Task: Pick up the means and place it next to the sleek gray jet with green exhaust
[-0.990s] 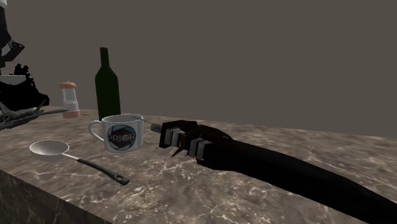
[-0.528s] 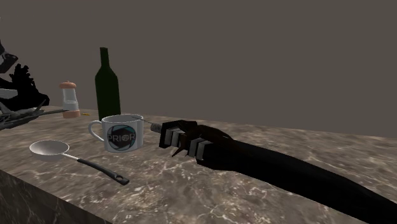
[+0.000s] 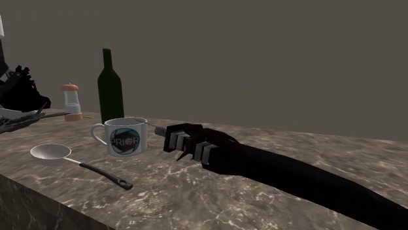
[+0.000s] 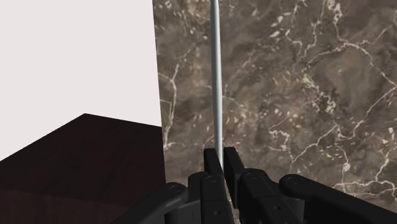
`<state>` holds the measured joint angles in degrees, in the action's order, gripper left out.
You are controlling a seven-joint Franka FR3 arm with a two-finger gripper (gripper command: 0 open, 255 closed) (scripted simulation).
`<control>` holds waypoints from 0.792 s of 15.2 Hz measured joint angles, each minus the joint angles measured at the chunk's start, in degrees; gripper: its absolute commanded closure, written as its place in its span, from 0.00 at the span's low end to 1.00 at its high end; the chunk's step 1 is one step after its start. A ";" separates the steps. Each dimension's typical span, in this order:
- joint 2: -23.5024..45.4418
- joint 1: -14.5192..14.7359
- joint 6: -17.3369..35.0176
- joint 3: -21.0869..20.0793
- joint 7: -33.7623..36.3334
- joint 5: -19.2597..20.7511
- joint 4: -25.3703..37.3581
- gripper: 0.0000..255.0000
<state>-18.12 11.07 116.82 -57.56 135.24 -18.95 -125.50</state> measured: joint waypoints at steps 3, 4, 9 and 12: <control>0.77 -0.26 2.37 -0.87 0.13 0.17 -1.73 1.00; 1.28 -0.46 3.33 -1.45 0.43 0.41 -2.25 1.00; 4.02 -1.73 7.82 -4.09 1.81 1.99 -4.53 1.00; 5.70 -2.58 10.40 -5.47 2.60 3.15 -5.87 1.00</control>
<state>-12.42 8.49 127.22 -63.03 137.85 -15.80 -131.37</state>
